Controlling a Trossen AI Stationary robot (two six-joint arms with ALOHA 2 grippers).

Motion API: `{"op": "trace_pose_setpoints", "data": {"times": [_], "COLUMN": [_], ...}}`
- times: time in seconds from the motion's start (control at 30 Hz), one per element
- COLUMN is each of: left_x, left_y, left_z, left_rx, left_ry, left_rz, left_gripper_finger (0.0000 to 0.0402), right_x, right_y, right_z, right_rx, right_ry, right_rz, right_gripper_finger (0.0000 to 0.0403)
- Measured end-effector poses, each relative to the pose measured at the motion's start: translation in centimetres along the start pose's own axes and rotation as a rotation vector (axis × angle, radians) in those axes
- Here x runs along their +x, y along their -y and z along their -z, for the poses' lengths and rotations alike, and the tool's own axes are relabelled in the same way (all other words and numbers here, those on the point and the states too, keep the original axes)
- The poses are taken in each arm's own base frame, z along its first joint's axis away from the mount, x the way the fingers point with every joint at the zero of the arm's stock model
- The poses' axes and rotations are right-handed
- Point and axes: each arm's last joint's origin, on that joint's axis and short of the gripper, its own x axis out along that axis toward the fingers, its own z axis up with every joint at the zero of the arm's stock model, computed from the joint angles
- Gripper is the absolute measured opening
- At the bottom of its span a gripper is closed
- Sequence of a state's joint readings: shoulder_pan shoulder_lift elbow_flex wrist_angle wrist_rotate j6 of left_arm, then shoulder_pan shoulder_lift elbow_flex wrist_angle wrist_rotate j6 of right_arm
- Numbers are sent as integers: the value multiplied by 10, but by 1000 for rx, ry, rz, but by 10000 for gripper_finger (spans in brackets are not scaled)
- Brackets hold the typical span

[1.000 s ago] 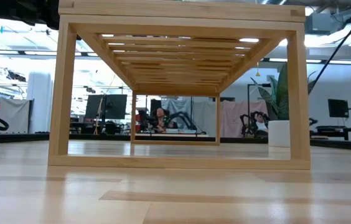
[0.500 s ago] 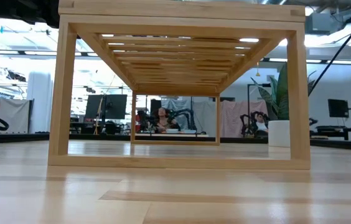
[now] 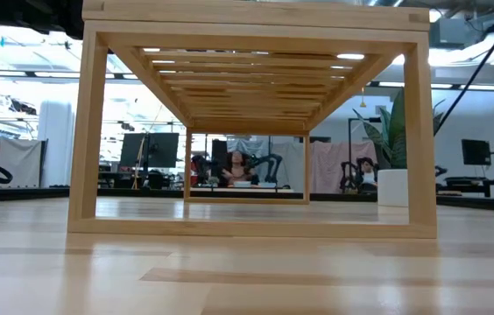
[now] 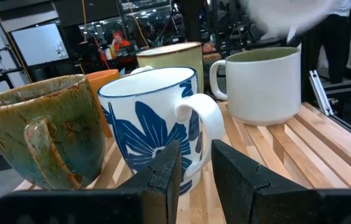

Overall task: Place coffee mugs
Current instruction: Put the white green patterned mug on the shelf

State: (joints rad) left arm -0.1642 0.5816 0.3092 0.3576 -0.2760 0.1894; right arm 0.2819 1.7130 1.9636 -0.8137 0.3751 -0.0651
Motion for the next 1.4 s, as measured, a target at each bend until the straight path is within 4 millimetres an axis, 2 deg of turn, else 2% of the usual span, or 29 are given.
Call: {"op": "trace_pose_setpoints", "data": {"times": [0.1, 0.23, 0.37, 0.53, 0.63, 0.87, 1.03, 1.4], "left_x": [0, 0, 0, 0, 0, 0, 0, 0], "left_y": [0, 0, 0, -1, -1, -1, -1, -1], "left_z": [0, 0, 0, -1, -2, -2, -2, -1], "left_rx": [7, 9, 8, 5, 3, 3, 3, 2], "left_ry": [0, 0, -2, 6, 12, 13, 12, 11], "left_rz": [0, 0, -14, -29, -30, -30, -29, -22], "left_gripper_finger": [78, 78, 78, 78, 78, 78, 78, 78], "right_x": [21, 37, 41, 33, 37, 59, 73, 78], "right_y": [4, 4, 1, 0, -3, -7, -7, -11], "right_z": [7, 12, 9, -14, -22, -9, -5, -6], "right_rx": [-21, -35, -60, -47, -45, -79, -71, -63], "right_ry": [-56, -93, -125, -66, -70, -219, -234, -222], "right_rz": [-5, 0, -10, -16, -19, -19, -14, -16], "right_gripper_finger": [44, 44, 44, 44, 44, 44, 44, 44]}}
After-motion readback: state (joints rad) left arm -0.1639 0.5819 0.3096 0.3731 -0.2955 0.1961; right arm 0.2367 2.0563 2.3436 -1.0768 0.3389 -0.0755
